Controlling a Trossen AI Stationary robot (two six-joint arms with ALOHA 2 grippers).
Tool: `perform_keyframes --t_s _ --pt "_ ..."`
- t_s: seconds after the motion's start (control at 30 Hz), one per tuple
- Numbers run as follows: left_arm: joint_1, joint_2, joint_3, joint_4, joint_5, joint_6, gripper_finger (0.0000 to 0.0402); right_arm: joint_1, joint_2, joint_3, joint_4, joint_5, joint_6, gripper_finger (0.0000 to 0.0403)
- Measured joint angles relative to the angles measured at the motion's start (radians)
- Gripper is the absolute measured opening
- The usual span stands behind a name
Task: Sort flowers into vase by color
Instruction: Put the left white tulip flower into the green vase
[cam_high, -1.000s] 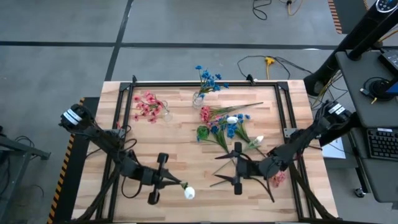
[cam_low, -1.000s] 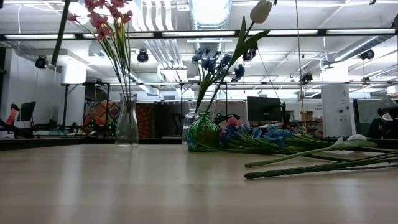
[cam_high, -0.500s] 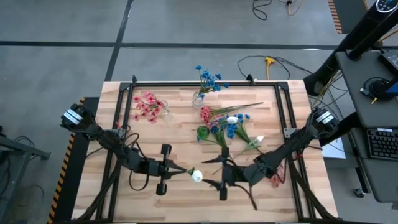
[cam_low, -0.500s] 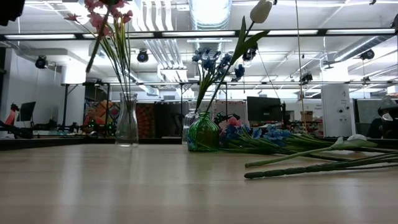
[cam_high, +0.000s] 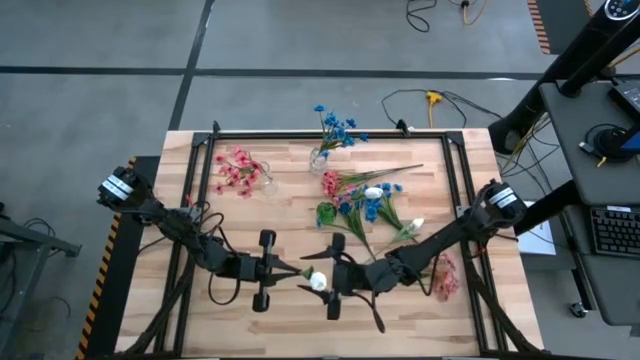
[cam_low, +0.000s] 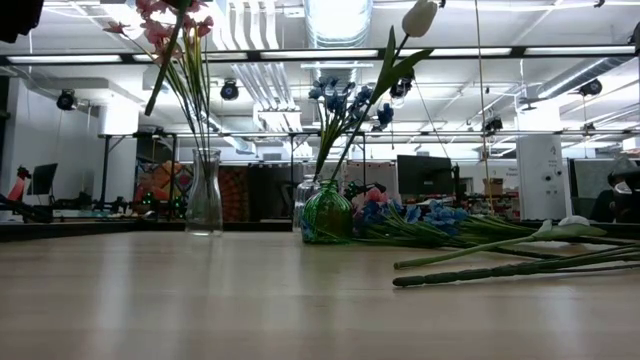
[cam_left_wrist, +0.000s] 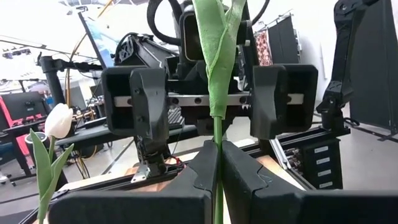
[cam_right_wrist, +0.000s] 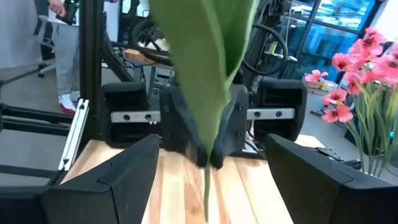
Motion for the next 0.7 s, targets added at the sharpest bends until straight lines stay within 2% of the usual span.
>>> perform_keyframes --t_s 0.2,0.7 --pt "0.000 0.000 0.000 -0.016 0.000 0.001 0.0000 0.000 0.010 0.029 0.007 -0.027 -0.013 0.0243" --pt "0.000 0.000 0.000 -0.018 -0.001 0.001 0.0000 -0.006 0.008 0.030 0.006 -0.024 -0.004 0.0082"
